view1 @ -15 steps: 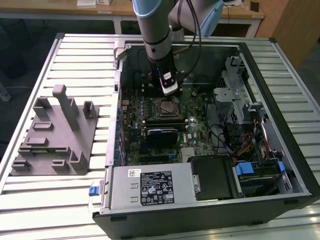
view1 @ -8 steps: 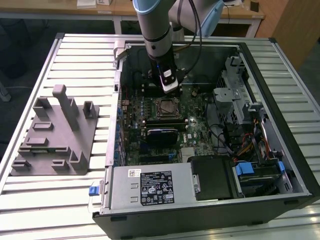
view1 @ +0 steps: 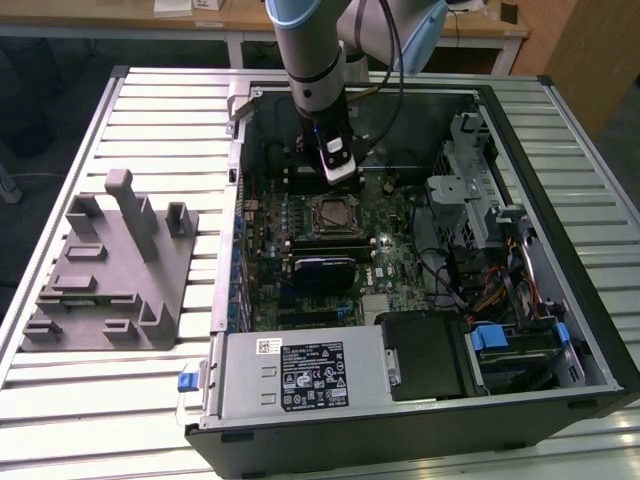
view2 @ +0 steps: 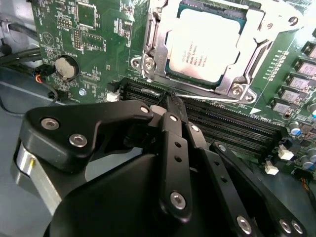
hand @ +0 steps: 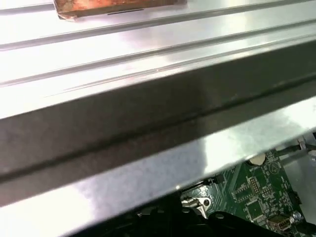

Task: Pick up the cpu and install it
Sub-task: 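Install the first cpu locking lever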

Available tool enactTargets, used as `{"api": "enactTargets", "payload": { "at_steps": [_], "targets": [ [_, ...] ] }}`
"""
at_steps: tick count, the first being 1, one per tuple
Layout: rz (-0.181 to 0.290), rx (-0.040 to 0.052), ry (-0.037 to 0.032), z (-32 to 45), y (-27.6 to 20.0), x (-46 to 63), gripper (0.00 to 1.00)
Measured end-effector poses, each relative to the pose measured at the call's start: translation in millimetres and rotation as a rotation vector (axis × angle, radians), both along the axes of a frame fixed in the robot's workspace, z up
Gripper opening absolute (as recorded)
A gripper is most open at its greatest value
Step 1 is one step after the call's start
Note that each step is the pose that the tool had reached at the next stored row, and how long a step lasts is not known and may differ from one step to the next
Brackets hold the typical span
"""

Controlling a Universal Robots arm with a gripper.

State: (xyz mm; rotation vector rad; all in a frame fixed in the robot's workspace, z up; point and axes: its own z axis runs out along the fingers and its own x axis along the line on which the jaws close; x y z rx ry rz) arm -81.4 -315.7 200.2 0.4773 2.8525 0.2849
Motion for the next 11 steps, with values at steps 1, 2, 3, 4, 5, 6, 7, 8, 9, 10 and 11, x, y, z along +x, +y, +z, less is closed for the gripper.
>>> {"api": "enactTargets", "payload": {
  "at_steps": [1,2,3,4,5,6,7,8,9,10,11],
  "targets": [
    [0.0,0.0,0.0001,-0.1,0.0,0.0,0.11],
    [0.0,0.0001,0.0,-0.2,0.2,0.0,0.11],
    [0.001,-0.0003,0.0001,-0.2,0.2,0.0,0.11],
    [0.001,-0.0007,0.0,-0.2,0.2,0.0,0.11],
    [0.001,-0.0009,0.0001,-0.2,0.2,0.0,0.11],
    [0.001,-0.0011,0.0001,-0.2,0.2,0.0,0.11],
    [0.001,-0.0012,0.0002,-0.1,0.2,0.0,0.11],
    [0.002,-0.0011,0.0022,-0.3,0.3,0.1,0.11],
    [0.005,-0.0011,0.0096,-0.5,0.3,0.4,0.11],
    [0.008,-0.0011,0.0176,-0.8,0.3,0.6,0.11],
    [0.012,-0.0012,0.0269,-1.1,0.3,0.9,0.11]
  ]
}}
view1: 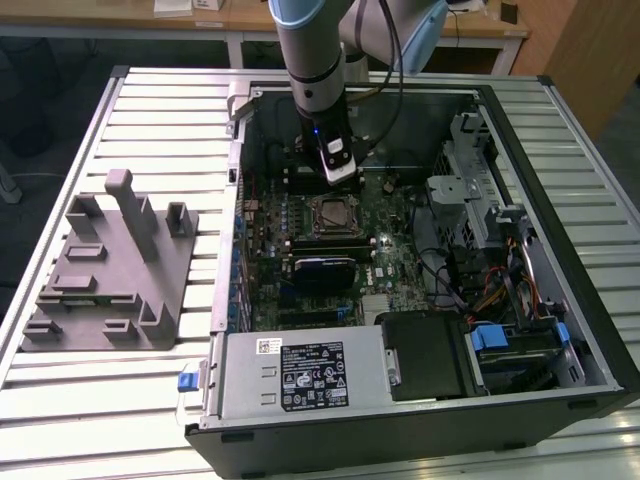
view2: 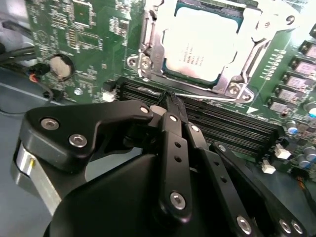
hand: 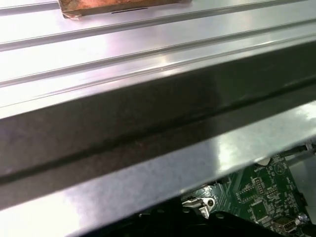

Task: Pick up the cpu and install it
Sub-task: 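Install the first cpu locking lever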

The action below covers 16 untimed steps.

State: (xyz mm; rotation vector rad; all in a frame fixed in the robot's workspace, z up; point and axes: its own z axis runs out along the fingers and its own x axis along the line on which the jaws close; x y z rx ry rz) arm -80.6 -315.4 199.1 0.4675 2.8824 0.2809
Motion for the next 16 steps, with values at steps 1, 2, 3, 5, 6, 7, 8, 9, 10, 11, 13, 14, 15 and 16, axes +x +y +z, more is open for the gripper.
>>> {"api": "enactTargets", "payload": {
  "at_steps": [1,2,3,5,6,7,8,9,10,11,13,14,15,16],
  "targets": [
    [0.002,0.0,0.0108,-0.3,0.0,0.5,0.11],
    [0.002,-0.0004,0.0138,-0.4,0.0,0.7,0.11],
    [0.002,-0.0003,0.0138,-0.4,0.0,0.7,0.11],
    [0.002,-0.0006,0.014,-0.4,0.0,0.9,0.11],
    [0.004,-0.001,0.0141,-0.4,0.0,1.5,0.11],
    [0.011,-0.0015,0.0142,-0.5,0.0,1.7,0.11],
    [0.022,-0.002,0.0142,-0.5,0.0,1.6,0.11],
    [0.032,-0.0024,0.0142,-0.6,0.0,1.7,0.11],
    [0.043,-0.0029,0.0142,-0.6,0.0,1.7,0.11],
    [0.053,-0.0032,0.0141,-0.7,0.0,1.7,0.11],
    [0.072,-0.0039,0.0142,-0.7,0.0,2.0,0.11],
    [0.077,-0.0049,0.0145,-0.8,0.0,2.5,0.11],
    [0.079,-0.0073,0.0149,-0.8,0.0,3.0,0.11],
    [0.079,-0.0091,0.015,-0.8,0.0,3.3,0.11]
  ]
}}
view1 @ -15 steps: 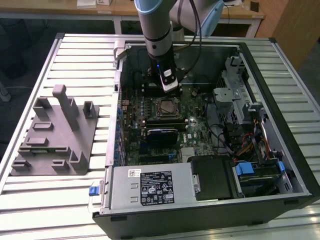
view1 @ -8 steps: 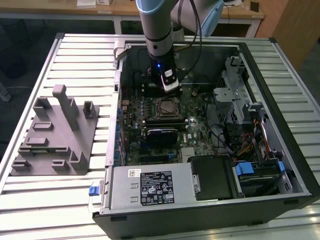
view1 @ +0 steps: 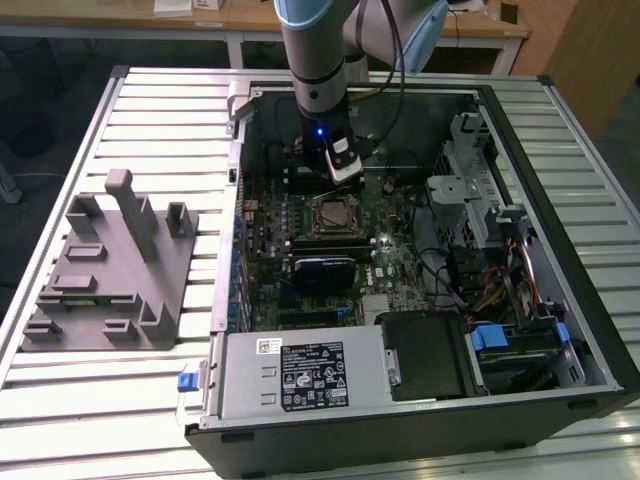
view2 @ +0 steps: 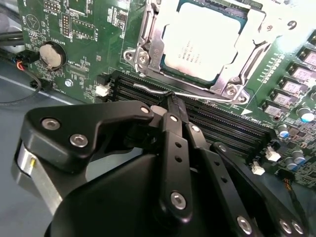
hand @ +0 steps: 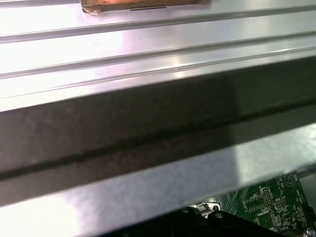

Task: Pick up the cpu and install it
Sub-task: 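Install the first cpu locking lever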

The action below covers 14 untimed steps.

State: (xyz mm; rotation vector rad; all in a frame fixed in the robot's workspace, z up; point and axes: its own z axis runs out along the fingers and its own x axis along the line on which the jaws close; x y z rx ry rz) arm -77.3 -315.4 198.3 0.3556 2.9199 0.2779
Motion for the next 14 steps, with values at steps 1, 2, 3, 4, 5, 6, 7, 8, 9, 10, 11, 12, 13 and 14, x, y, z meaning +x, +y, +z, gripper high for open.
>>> {"api": "enactTargets", "payload": {
  "at_steps": [1,2,3,4,5,6,7,8,9,10,11,12,13,14],
  "targets": [
    [0.0,-0.0002,0.0,0.0,0.0,0.0,0.11],
    [0.0,-0.0004,0.0,0.0,0.0,0.0,0.11],
    [0.0,-0.0004,0.0,0.0,0.0,0.0,0.11],
    [0.0,-0.0007,0.0002,0.3,0.0,0.1,0.11],
    [0.0,-0.0008,0.0003,0.9,0.0,0.1,0.11],
    [0.0,-0.0004,0.0001,1.7,0.0,0.1,0.11],
    [0.0,-0.0001,0.0,2.4,0.0,0.1,0.11],
    [0.0,-0.0001,0.0,3.0,0.0,0.1,0.11],
    [0.0,0.0,0.0001,3.5,0.0,0.2,0.11],
    [0.0,0.0001,-0.0001,3.7,0.0,0.5,0.11],
    [0.0,0.0003,-0.0002,3.8,-0.1,0.7,0.11],
    [0.0,0.0002,-0.0002,4.0,-0.1,0.8,0.11],
    [0.0,-0.0002,0.0002,4.5,-0.2,0.8,0.11],
    [0.0,-0.0003,0.0002,5.1,-0.2,0.8,0.11]
  ]
}}
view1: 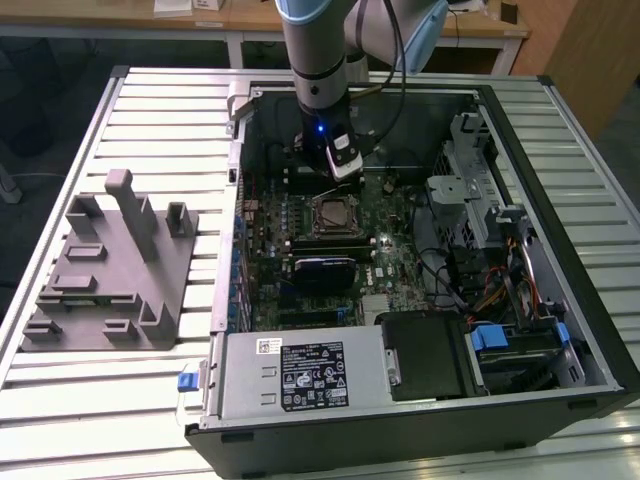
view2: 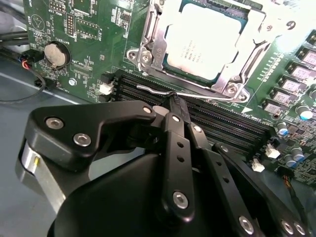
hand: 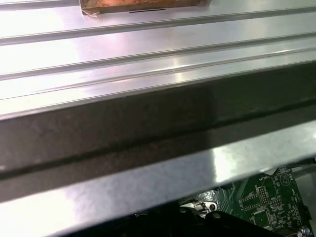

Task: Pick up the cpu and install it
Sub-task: 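Install the first cpu locking lever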

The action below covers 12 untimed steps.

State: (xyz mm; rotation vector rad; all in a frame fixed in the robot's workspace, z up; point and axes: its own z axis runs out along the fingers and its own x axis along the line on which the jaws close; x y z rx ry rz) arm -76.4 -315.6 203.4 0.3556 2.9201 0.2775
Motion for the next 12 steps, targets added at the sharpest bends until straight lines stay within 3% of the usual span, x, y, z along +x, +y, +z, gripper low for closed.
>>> {"api": "enactTargets", "payload": {
  "at_steps": [12],
  "targets": [
    [0.0,0.0024,-0.0002,5.2,-0.4,0.1,0.11]
  ]
}}
